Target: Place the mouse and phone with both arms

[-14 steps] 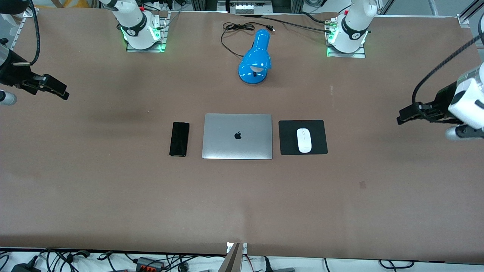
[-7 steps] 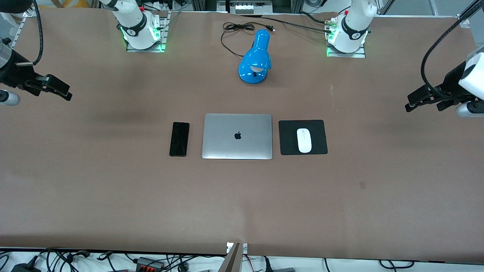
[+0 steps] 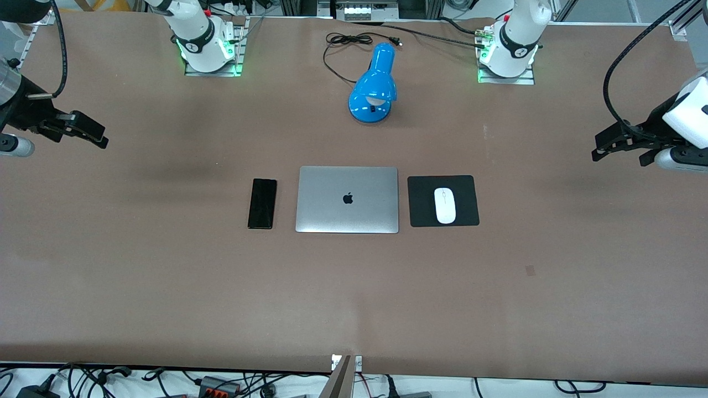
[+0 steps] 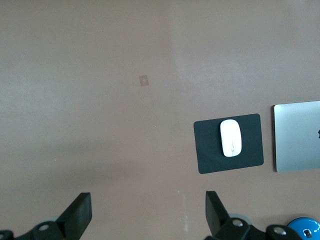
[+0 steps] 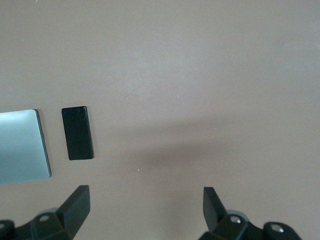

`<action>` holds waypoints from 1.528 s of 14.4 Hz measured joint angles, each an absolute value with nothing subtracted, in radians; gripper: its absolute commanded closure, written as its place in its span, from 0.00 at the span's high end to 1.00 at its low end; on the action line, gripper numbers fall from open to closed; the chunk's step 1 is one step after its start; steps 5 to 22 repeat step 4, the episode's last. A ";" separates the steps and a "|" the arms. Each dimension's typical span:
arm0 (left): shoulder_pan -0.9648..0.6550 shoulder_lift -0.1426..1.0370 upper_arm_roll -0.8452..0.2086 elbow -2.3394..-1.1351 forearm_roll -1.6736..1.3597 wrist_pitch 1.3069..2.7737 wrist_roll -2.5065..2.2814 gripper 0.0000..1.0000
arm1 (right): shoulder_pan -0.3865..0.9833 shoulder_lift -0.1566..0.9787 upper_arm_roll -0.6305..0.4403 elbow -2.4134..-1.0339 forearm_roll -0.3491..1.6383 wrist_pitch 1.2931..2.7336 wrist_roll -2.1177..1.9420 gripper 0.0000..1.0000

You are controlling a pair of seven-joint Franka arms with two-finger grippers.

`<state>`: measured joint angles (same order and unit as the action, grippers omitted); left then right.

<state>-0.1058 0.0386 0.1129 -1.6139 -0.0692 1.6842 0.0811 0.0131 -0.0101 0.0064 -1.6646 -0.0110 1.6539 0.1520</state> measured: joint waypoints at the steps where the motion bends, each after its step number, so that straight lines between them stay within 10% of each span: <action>1: -0.103 0.039 0.114 -1.614 -0.069 1.683 0.081 1.00 | 0.013 -0.010 0.007 -1.665 -0.011 1.654 0.152 1.00; 22: -0.097 0.039 0.117 -1.614 -0.069 1.667 0.068 1.00 | 0.015 -0.010 0.008 -1.665 -0.010 1.651 0.151 1.00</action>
